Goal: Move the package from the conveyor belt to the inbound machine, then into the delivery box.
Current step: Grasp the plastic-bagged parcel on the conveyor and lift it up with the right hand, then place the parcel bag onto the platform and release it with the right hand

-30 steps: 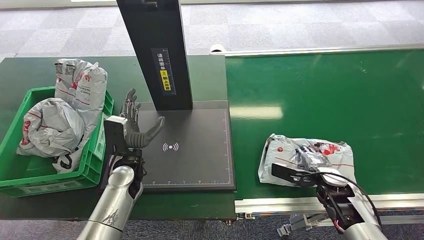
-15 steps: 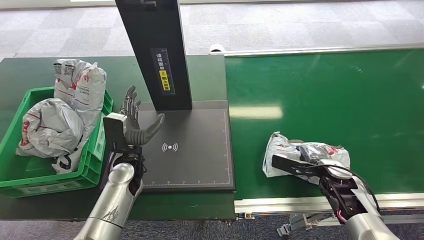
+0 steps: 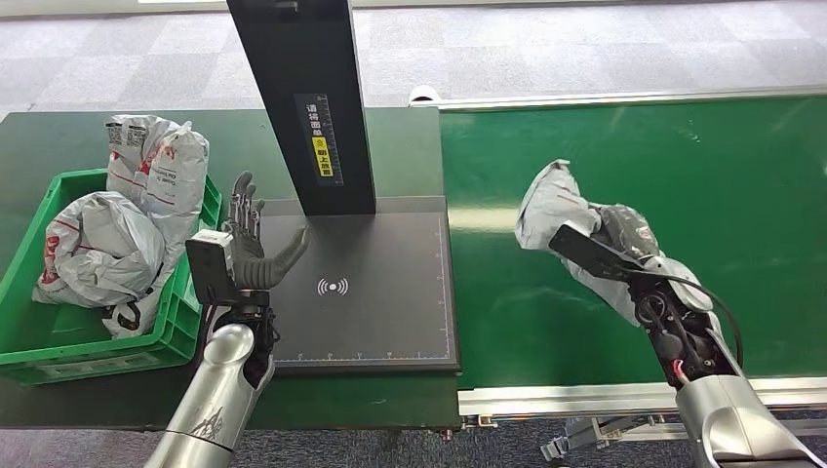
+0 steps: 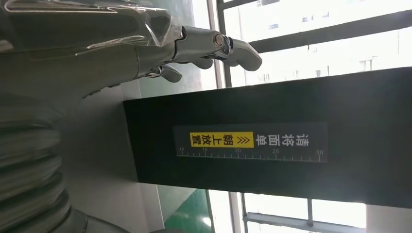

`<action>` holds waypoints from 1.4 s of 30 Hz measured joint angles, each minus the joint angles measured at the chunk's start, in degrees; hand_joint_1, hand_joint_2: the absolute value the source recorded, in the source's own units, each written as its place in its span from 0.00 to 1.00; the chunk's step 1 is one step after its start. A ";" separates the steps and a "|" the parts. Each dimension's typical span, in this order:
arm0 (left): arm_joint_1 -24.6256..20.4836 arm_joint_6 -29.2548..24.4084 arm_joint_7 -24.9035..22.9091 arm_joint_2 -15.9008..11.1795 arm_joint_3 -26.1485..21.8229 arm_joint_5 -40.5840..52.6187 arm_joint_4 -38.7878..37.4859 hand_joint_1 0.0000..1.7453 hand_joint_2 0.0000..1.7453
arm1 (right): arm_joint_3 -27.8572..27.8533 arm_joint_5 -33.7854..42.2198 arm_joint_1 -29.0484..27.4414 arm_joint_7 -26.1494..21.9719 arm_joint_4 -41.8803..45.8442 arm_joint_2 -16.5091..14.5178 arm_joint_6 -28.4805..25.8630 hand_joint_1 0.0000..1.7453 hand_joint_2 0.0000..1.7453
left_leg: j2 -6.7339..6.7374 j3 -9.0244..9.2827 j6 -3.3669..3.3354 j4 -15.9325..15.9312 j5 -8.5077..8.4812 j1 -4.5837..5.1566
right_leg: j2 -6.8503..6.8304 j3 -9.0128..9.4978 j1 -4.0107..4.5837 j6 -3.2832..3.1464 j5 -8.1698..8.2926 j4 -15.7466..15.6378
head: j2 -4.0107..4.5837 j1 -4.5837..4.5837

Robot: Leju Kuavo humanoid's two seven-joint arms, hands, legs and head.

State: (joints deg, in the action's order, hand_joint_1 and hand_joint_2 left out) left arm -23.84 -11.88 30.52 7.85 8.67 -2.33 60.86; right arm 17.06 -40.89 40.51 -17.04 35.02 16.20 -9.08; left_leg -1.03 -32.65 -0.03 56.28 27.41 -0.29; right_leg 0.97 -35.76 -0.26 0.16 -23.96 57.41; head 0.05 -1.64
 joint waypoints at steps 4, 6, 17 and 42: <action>0.21 -0.71 0.85 -0.39 -0.04 -0.55 0.15 0.00 1.00 | -4.92 3.93 -0.37 -2.77 5.06 -0.65 -8.61 1.00 1.00 | -0.02 -0.02 0.00 -0.01 0.00 -0.01 | -0.01 -0.01 0.01 0.00 0.00 0.01 | 0.01 -0.01; 0.23 -0.86 1.27 -0.49 -0.05 -0.68 0.13 0.00 1.00 | -7.08 4.29 -2.09 -3.16 10.28 -1.76 -10.81 1.00 1.00 | 0.01 -0.02 0.01 -0.02 0.01 -0.02 | 0.01 -0.03 0.02 0.00 0.00 0.01 | 0.00 -0.01; -2.16 -2.48 5.36 -0.26 0.59 -1.41 -0.40 0.00 1.00 | -0.52 -15.08 -6.84 -3.85 26.08 -8.10 -14.37 1.00 1.00 | 0.10 0.01 0.02 -0.04 -0.02 -0.06 | 0.06 -0.02 0.07 -0.03 0.01 0.01 | 0.00 0.01; -5.18 -2.23 6.62 1.28 4.92 -2.16 -0.41 0.00 1.00 | 35.66 -20.92 6.19 -7.83 -10.51 -26.93 -3.09 0.02 1.00 | 0.08 0.02 0.04 -0.03 -0.03 -0.09 | 0.04 -0.05 0.11 -0.03 0.00 0.04 | 0.02 0.01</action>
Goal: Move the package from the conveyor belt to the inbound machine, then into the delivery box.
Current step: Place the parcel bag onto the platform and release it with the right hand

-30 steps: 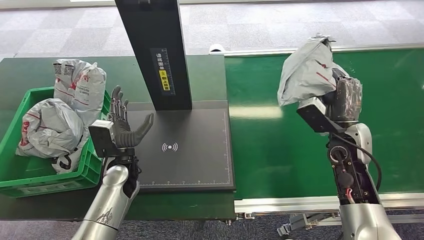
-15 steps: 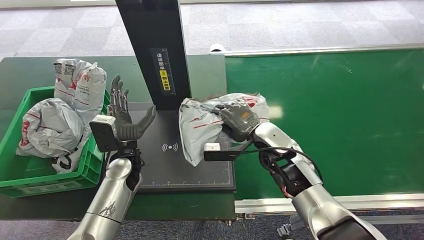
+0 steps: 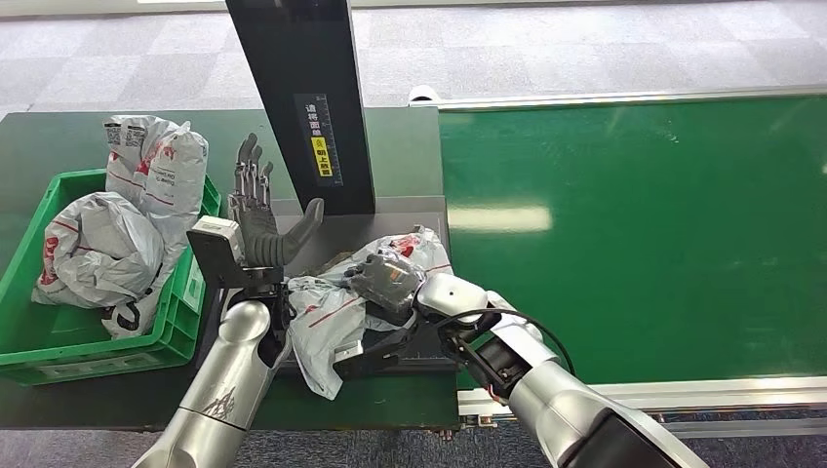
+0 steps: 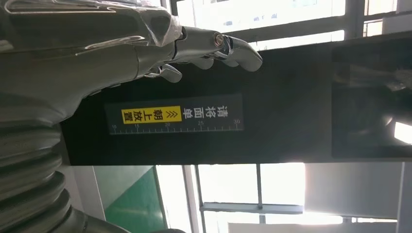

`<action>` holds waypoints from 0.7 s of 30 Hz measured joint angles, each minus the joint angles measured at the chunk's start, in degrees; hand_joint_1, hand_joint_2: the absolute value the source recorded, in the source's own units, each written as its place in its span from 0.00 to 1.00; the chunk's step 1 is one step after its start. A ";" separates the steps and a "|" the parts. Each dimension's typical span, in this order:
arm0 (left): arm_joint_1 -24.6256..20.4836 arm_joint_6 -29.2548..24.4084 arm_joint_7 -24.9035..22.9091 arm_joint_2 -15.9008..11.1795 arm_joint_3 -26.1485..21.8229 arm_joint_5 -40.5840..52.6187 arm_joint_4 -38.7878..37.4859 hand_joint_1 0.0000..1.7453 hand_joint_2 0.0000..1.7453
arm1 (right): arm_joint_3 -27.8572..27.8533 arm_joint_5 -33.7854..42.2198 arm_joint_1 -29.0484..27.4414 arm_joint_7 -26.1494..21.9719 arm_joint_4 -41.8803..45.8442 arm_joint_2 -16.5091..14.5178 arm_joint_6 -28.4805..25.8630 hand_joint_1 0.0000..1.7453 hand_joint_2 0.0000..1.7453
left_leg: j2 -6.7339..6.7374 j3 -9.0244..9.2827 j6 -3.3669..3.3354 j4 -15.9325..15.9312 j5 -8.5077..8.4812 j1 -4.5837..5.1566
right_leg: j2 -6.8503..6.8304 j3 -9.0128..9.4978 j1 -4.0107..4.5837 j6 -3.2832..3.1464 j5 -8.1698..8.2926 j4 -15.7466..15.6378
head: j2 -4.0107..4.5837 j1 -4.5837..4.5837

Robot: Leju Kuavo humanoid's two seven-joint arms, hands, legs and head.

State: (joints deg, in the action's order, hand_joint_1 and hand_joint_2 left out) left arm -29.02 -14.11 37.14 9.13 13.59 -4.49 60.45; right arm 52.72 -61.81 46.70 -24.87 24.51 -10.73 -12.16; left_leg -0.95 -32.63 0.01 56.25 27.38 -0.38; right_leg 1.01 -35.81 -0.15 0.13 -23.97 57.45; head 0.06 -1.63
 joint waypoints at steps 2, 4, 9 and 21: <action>-0.07 -0.03 -0.07 0.26 0.45 -0.06 -0.01 0.00 1.00 | 0.31 0.11 0.01 1.13 -1.16 -0.46 -0.18 0.00 1.00 | 0.00 0.00 0.00 0.00 0.00 0.00 | 0.00 0.00 0.00 0.00 0.00 0.00 | -0.01 0.00; -0.09 -0.82 0.14 0.53 0.77 0.09 0.01 0.00 1.00 | 0.50 0.41 0.07 2.01 -2.08 -0.72 -0.78 0.00 1.00 | 0.00 0.00 0.00 0.00 0.00 0.00 | 0.00 0.00 0.00 0.00 0.00 0.00 | 0.00 0.00; -0.07 -2.44 0.64 0.94 1.35 0.56 0.43 0.00 1.00 | 0.41 2.48 0.80 2.60 -3.80 -0.85 -4.42 0.00 1.00 | 0.01 0.00 0.00 0.00 0.00 0.00 | 0.00 0.00 0.00 0.00 0.00 0.00 | -0.01 0.01; 1.02 -3.94 0.64 1.03 1.39 1.14 1.30 0.00 1.00 | -19.31 41.08 -1.43 -14.48 1.13 -1.49 6.87 0.00 1.00 | 0.00 -0.01 0.00 0.00 0.00 0.00 | 0.00 0.00 0.00 0.00 0.00 0.00 | 0.00 0.01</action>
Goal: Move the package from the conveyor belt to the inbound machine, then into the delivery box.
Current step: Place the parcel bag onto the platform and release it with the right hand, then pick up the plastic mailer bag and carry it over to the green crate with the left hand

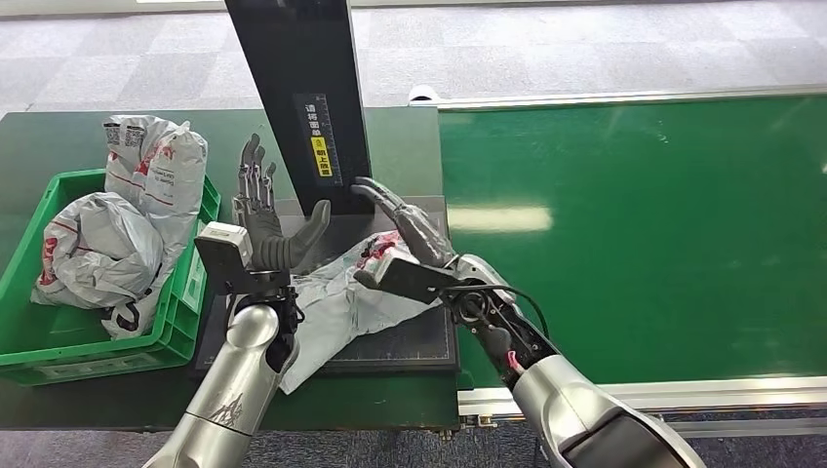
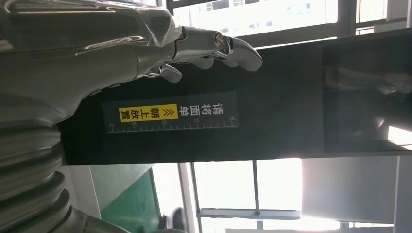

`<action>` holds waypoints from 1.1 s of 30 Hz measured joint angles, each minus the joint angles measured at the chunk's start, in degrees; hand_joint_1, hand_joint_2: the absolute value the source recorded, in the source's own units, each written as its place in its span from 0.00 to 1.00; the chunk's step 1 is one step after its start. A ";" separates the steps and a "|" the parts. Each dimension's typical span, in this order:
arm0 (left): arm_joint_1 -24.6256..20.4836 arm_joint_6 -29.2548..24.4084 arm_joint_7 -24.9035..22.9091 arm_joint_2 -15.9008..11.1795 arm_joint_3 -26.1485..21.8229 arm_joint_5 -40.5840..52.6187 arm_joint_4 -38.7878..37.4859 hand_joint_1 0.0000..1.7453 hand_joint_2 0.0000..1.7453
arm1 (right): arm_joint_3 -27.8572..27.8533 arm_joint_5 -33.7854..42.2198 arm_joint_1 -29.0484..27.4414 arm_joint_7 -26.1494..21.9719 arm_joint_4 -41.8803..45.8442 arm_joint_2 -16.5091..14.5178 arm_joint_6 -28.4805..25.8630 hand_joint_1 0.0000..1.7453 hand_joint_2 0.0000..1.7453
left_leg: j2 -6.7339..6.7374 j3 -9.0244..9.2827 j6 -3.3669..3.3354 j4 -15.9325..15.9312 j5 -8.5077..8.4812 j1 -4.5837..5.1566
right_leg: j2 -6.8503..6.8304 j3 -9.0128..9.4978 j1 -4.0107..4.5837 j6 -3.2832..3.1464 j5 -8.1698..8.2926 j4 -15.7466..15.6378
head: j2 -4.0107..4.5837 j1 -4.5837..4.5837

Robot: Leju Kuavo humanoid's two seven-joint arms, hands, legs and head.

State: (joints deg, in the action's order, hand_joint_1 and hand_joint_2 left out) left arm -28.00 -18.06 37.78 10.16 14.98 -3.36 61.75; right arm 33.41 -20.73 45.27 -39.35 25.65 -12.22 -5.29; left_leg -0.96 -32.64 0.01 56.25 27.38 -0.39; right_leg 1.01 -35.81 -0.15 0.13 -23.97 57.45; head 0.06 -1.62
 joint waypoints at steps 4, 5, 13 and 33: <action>0.26 -0.14 0.23 -0.13 -0.03 -0.20 0.04 0.00 1.00 | -7.68 12.17 -2.17 -0.67 6.57 -0.04 9.49 0.00 1.00 | 0.00 0.00 0.00 0.00 0.00 0.00 | 0.00 0.00 0.00 0.00 0.00 0.00 | -0.01 -0.01; 0.33 -0.15 0.33 -0.20 -0.03 -0.31 0.04 0.00 1.00 | -9.25 14.46 -2.55 -0.72 7.90 -0.04 11.22 0.00 1.00 | 0.00 0.00 0.00 0.00 0.00 0.00 | 0.00 0.00 0.00 0.00 0.00 0.00 | -0.01 0.00; 0.87 -0.58 0.45 -1.11 -0.07 1.26 0.05 0.00 1.00 | -14.80 22.91 -4.56 -0.76 14.83 0.62 15.97 0.00 1.00 | 0.00 0.02 0.00 0.00 0.00 0.00 | 0.00 -0.01 0.00 0.00 0.00 0.00 | -0.01 -0.01; 5.00 17.47 -12.90 -7.57 7.47 38.80 5.15 0.00 1.00 | -19.15 25.26 -10.13 19.99 22.01 7.10 5.31 0.00 1.00 | 0.00 -0.01 0.00 0.00 0.01 0.01 | 0.01 -0.01 -0.02 0.00 0.00 -0.01 | -0.01 -0.01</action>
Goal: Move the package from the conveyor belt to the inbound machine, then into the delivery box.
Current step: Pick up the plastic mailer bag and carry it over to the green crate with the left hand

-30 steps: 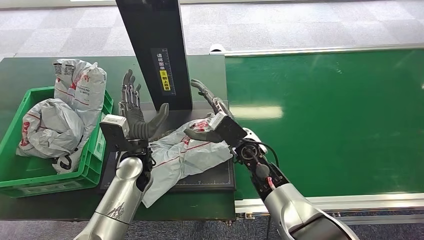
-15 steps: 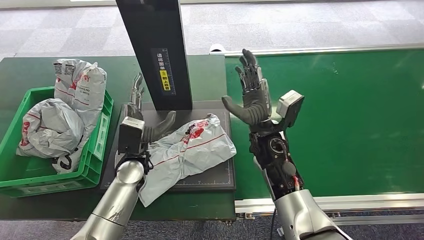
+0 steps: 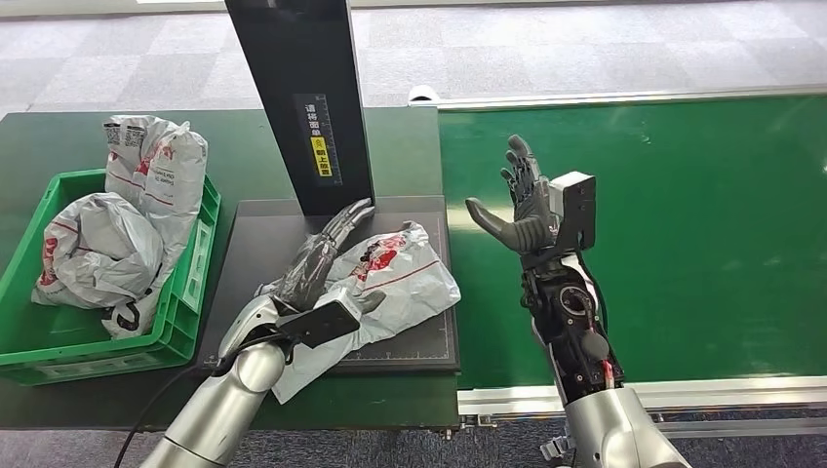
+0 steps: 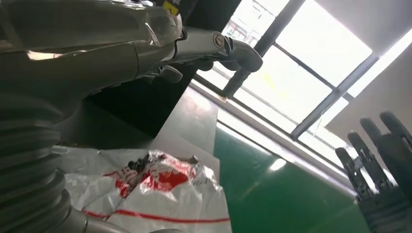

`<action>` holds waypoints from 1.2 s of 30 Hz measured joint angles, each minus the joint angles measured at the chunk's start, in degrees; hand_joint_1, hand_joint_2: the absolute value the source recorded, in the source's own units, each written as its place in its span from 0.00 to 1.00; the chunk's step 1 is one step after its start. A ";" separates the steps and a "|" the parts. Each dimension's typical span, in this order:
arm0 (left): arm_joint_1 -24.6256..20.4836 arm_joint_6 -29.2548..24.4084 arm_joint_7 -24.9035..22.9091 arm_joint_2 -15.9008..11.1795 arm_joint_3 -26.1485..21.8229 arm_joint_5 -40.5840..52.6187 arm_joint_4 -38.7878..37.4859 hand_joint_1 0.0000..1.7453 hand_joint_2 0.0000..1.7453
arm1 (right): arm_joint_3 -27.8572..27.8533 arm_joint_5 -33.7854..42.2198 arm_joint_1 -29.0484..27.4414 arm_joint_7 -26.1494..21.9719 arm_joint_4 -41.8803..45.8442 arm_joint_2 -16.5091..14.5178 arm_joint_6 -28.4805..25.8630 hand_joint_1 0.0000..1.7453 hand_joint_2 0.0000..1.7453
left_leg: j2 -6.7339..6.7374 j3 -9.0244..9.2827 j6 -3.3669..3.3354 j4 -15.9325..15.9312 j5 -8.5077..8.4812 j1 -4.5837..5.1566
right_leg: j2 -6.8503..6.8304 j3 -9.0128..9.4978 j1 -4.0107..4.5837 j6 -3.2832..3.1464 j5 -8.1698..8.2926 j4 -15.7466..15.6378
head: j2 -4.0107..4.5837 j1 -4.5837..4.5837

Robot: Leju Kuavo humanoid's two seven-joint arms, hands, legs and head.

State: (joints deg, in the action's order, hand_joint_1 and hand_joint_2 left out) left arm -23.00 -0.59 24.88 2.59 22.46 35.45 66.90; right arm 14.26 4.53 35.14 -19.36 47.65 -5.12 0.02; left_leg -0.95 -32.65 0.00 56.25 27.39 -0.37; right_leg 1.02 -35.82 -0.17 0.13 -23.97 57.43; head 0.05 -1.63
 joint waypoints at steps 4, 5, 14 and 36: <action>-0.20 9.06 -5.19 -0.59 1.69 4.97 -0.97 0.00 1.00 | 0.96 -5.24 0.75 1.38 -2.54 0.41 -0.09 0.00 1.00 | 0.00 0.01 0.00 0.00 0.00 0.00 | 0.00 0.00 0.00 0.00 0.00 0.00 | 0.00 0.00; -0.46 10.52 -6.71 -0.55 2.24 7.02 -2.21 0.00 1.00 | 1.10 -6.41 0.90 1.76 -3.15 0.38 0.21 0.00 1.00 | 0.00 0.02 0.00 0.00 0.00 0.00 | 0.00 0.00 0.00 0.00 0.00 0.00 | 0.01 0.00; -5.59 6.88 -17.36 2.90 4.88 17.28 -18.16 0.06 1.00 | 1.69 -12.65 1.43 2.89 -8.41 -0.69 2.99 0.00 1.00 | -0.01 0.02 0.00 0.00 0.00 0.00 | -0.01 0.04 -0.01 0.00 0.00 0.00 | 0.00 0.01; -2.60 -2.93 -9.75 3.72 2.64 19.14 -13.85 1.00 1.00 | 0.79 -16.23 1.54 1.92 -11.68 -0.80 4.85 0.00 1.00 | 0.00 0.15 -0.01 0.00 0.00 0.01 | -0.01 0.15 -0.01 0.00 0.00 0.00 | 0.00 0.00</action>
State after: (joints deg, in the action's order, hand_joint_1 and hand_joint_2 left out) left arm -25.60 -3.52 15.14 6.31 25.10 54.59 53.06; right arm 15.05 -11.70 36.69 -17.44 35.98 -5.92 4.87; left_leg -0.95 -32.50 0.00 56.25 27.40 -0.36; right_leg 1.01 -35.66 -0.18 0.13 -23.97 57.43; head 0.05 -1.63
